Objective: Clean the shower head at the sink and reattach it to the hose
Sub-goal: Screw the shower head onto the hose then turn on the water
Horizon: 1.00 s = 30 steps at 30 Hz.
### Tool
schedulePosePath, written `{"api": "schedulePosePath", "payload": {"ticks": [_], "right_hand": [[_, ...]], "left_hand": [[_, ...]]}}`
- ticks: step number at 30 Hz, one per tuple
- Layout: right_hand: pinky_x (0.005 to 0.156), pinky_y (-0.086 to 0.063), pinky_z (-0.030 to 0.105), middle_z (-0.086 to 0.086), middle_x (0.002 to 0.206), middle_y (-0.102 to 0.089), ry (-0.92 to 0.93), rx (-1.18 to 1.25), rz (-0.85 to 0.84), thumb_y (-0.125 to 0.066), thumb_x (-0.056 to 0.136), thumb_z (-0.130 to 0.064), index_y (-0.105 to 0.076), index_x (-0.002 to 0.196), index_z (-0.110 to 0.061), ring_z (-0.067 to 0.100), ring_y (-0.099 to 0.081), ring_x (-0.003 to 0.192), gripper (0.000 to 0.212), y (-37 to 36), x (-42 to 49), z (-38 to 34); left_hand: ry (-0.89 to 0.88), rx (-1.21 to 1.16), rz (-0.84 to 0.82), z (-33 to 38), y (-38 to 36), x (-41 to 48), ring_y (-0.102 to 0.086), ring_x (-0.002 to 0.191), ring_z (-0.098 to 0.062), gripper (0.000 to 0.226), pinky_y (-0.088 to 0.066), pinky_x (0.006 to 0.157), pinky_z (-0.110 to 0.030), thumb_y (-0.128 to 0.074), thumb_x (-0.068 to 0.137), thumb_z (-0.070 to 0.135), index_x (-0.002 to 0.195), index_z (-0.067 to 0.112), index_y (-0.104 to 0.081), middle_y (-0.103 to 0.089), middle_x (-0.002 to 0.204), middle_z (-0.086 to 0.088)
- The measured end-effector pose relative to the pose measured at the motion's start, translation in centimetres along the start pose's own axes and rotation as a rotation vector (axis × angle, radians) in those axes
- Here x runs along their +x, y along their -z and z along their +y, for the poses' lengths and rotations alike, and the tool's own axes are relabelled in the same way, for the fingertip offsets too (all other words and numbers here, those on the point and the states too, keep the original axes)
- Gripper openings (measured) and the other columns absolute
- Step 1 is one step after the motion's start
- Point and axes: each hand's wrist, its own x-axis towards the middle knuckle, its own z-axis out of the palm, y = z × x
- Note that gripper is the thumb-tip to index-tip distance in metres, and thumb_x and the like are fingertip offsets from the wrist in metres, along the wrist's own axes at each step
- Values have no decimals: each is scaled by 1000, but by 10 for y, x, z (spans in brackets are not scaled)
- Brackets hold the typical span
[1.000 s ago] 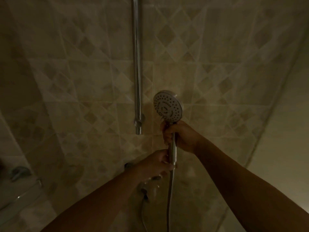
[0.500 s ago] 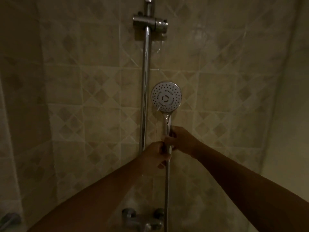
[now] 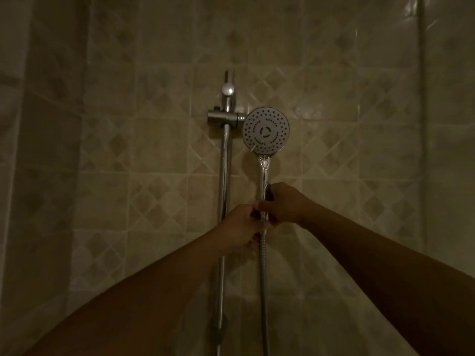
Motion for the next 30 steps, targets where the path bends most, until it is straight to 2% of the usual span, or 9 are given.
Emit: {"api": "schedulePosePath", "payload": {"ticks": [4, 10, 14, 17, 20, 22, 25, 28, 30], "right_hand": [[70, -63, 41, 16, 86, -71, 4, 2, 57, -71, 89, -23, -62, 94, -5, 29, -74, 72, 21, 32, 25, -24], [50, -58, 26, 15, 87, -68, 19, 25, 125, -70, 90, -18, -58, 101, -3, 20, -69, 60, 22, 74, 50, -59], [55, -61, 33, 18, 94, -66, 28, 35, 160, -70, 89, -15, -56, 100, -6, 27, -71, 69, 19, 94, 63, -74], [65, -63, 40, 22, 102, -66, 46, 49, 191, -69, 90, -13, -56, 110, -2, 32, -73, 79, 27, 105, 73, -82], [69, -63, 42, 20, 106, -66, 79, 91, 243, -70, 89, -13, -57, 112, -2, 31, -72, 81, 28, 113, 83, -89], [71, -63, 43, 20, 107, -66, 102, 107, 279, -70, 89, -12, -58, 114, -1, 31, -72, 82, 30, 116, 90, -95], [72, -62, 46, 21, 107, -67, 146, 131, 330, -70, 88, -11, -59, 117, 1, 33, -73, 82, 33, 121, 100, -104], [73, -62, 46, 17, 103, -68, 205, 116, 409, -72, 87, -15, -61, 114, -2, 31, -73, 82, 32, 124, 107, -111], [71, -62, 43, 13, 99, -68, 244, 70, 461, -73, 87, -18, -61, 111, -5, 26, -73, 77, 30, 126, 111, -115]], "left_hand": [[-51, 12, 121, 28, 10, 23, -67, 65, -20, 8, -55, 53, -33, -63, 95, 11, 95, 17, -69, -68, 78, -5], [-109, 74, 225, 72, 25, 49, -70, 72, -23, 10, -58, 59, -34, -61, 96, 17, 88, 15, -67, -70, 80, -7], [-102, 121, 293, 90, 31, 66, -70, 78, -29, 6, -57, 59, -35, -62, 95, 16, 90, 15, -65, -70, 88, -14], [-143, 178, 353, 96, 29, 73, -70, 91, -38, 5, -60, 78, -50, -62, 93, 8, 98, 8, -64, -70, 99, -20], [-214, 168, 403, 97, 28, 77, -67, 95, -38, 12, -56, 86, -55, -59, 93, -2, 99, 8, -60, -67, 102, -20], [-251, 180, 438, 98, 31, 80, -66, 91, -36, 18, -58, 83, -49, -58, 93, -3, 86, 14, -59, -66, 95, -18], [-252, 226, 535, 95, 36, 80, -66, 79, -27, 31, -53, 61, -26, -58, 93, -2, 72, 21, -56, -63, 79, -7], [-305, 425, 546, 84, 39, 84, -61, 105, -41, 16, -52, 82, -40, -52, 95, -2, 105, 5, -62, -64, 108, -23], [-367, 587, 507, 79, 41, 84, -56, 119, -36, 33, -48, 100, -45, -45, 101, 6, 133, 7, -53, -58, 131, -17]]}}
